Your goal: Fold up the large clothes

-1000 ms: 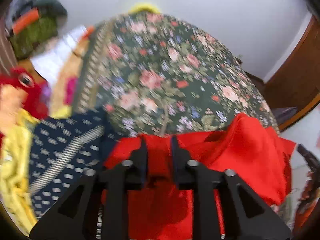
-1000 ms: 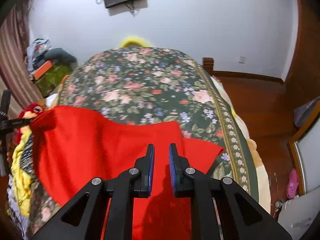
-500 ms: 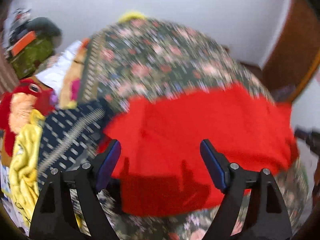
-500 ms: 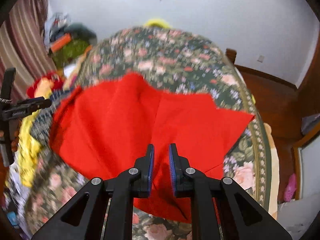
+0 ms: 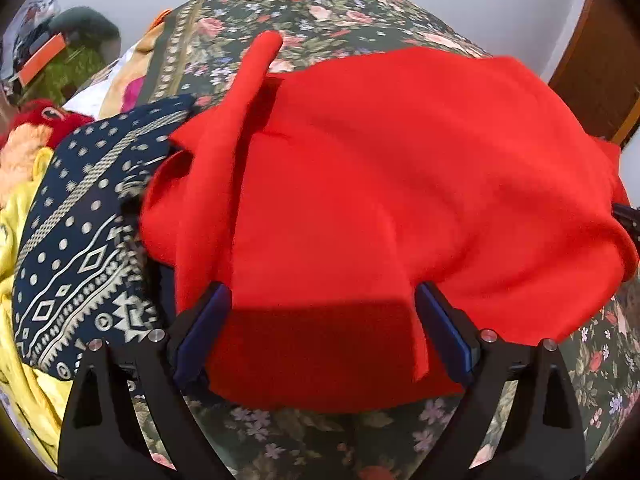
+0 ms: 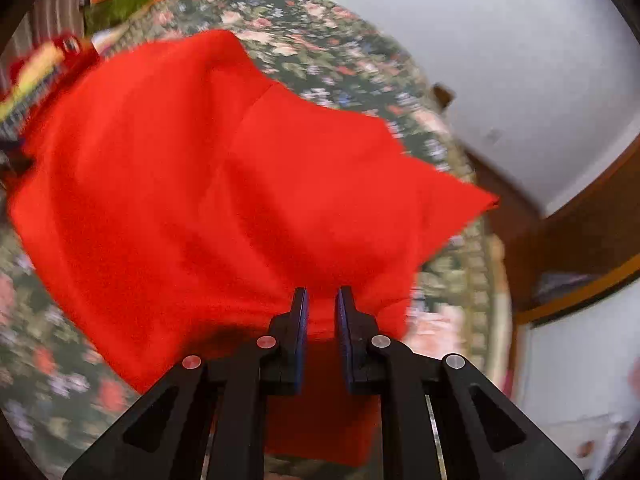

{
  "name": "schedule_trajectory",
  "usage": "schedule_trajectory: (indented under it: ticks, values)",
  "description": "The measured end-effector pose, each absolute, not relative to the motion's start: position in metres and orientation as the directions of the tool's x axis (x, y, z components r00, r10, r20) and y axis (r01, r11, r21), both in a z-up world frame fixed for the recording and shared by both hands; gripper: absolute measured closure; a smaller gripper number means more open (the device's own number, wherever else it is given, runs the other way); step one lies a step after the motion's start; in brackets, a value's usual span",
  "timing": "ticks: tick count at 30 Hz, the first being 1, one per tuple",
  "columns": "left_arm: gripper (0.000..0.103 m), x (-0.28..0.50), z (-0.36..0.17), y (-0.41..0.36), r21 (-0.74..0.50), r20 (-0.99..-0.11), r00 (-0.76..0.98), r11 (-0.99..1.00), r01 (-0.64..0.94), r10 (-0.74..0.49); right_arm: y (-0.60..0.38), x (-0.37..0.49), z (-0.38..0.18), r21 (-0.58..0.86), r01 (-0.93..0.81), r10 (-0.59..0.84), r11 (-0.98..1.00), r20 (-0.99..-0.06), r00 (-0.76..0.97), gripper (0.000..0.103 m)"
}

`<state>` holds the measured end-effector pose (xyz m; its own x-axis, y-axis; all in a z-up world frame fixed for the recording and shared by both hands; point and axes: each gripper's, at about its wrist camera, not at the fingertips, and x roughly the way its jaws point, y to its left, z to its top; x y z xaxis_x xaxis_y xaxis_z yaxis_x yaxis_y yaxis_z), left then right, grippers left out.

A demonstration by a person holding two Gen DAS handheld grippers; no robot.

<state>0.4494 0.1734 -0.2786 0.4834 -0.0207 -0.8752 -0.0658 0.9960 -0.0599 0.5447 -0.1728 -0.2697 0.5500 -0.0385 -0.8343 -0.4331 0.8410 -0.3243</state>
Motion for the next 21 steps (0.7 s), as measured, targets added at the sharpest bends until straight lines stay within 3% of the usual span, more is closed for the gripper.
schedule_trajectory:
  ticks: [3,5,6,7,9,11,16,21]
  values:
    - [0.008,0.445,-0.275,0.180,-0.032,-0.870,0.493,0.996,-0.085,0.014,-0.185,0.539,-0.270,-0.381,-0.396,-0.080,0.835,-0.797,0.598,0.087]
    - [0.008,0.440,-0.275,0.185,0.050,-0.864,0.494,0.993,-0.108,0.097,-0.202,0.542,-0.268,-0.357,-0.348,-0.090,0.867,-0.799,0.595,0.050]
    - [0.012,0.439,-0.276,0.190,0.148,-0.853,0.482,0.979,-0.141,0.199,-0.209,0.545,-0.266,-0.378,-0.309,-0.122,0.873,-0.783,0.610,0.018]
    - [0.015,0.437,-0.279,0.197,0.214,-0.844,0.465,0.963,-0.165,0.267,-0.221,0.547,-0.266,-0.373,-0.288,-0.129,0.882,-0.779,0.613,0.014]
    - [0.019,0.430,-0.285,0.226,0.203,-0.865,0.420,0.957,-0.208,0.274,-0.242,0.551,-0.267,-0.276,-0.278,-0.078,0.920,-0.825,0.559,0.014]
    - [0.019,0.416,-0.280,0.248,0.025,-0.891,0.436,0.972,-0.232,0.127,-0.262,0.554,-0.263,-0.202,-0.234,-0.050,0.951,-0.847,0.529,0.014]
    - [0.019,0.385,-0.251,0.260,-0.157,-0.850,0.526,0.955,-0.253,0.000,-0.272,0.546,-0.239,-0.059,-0.174,0.042,0.983,-0.848,0.528,0.014]
    - [0.019,0.374,-0.250,0.242,-0.326,-0.831,0.531,0.918,-0.225,-0.165,-0.241,0.536,-0.218,0.094,-0.234,0.206,0.968,-0.830,0.518,0.014]
